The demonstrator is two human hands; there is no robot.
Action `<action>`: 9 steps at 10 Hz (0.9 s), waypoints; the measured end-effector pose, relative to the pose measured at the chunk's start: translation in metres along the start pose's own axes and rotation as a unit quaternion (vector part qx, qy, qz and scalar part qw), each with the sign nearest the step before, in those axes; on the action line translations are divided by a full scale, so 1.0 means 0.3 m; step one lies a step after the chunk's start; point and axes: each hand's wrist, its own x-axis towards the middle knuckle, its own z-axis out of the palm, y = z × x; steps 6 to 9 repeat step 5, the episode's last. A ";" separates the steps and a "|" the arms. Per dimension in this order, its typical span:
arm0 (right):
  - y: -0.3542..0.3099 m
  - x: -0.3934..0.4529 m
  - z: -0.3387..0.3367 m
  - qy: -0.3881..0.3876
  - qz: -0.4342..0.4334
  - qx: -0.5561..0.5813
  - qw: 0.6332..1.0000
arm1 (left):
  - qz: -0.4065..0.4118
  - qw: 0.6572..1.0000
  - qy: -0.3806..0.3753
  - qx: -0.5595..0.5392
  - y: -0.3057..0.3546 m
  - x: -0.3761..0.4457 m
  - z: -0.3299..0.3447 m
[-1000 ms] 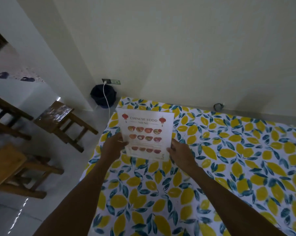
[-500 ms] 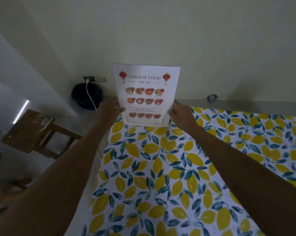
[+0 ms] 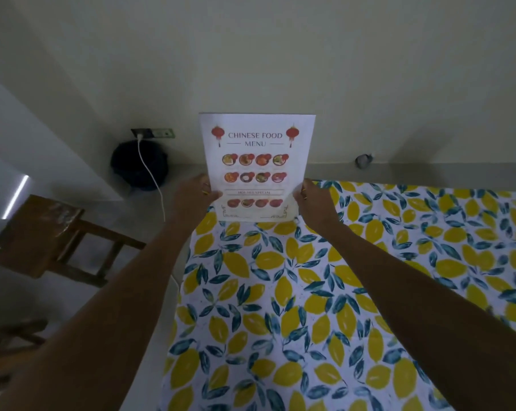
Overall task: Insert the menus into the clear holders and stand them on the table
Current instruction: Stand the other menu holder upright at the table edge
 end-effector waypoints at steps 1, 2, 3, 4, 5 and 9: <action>-0.015 -0.012 0.013 0.005 0.027 0.001 1.000 | 0.010 1.000 -0.004 0.018 0.007 -0.003 0.003; -0.020 -0.022 0.017 -0.001 0.051 0.017 0.999 | 0.014 0.998 -0.064 0.002 0.005 -0.010 -0.009; -0.032 -0.037 0.002 -0.020 0.075 0.070 0.995 | 0.047 0.990 -0.134 0.008 -0.023 0.016 -0.013; -0.038 -0.053 -0.009 -0.041 0.090 0.097 0.990 | 0.039 0.989 -0.141 -0.010 -0.025 0.031 -0.007; -0.048 -0.060 -0.029 -0.038 0.086 0.110 0.989 | 0.023 0.987 -0.144 -0.066 -0.067 0.066 0.010; -0.048 -0.060 -0.029 -0.038 0.086 0.110 0.989 | 0.023 0.987 -0.144 -0.066 -0.067 0.066 0.010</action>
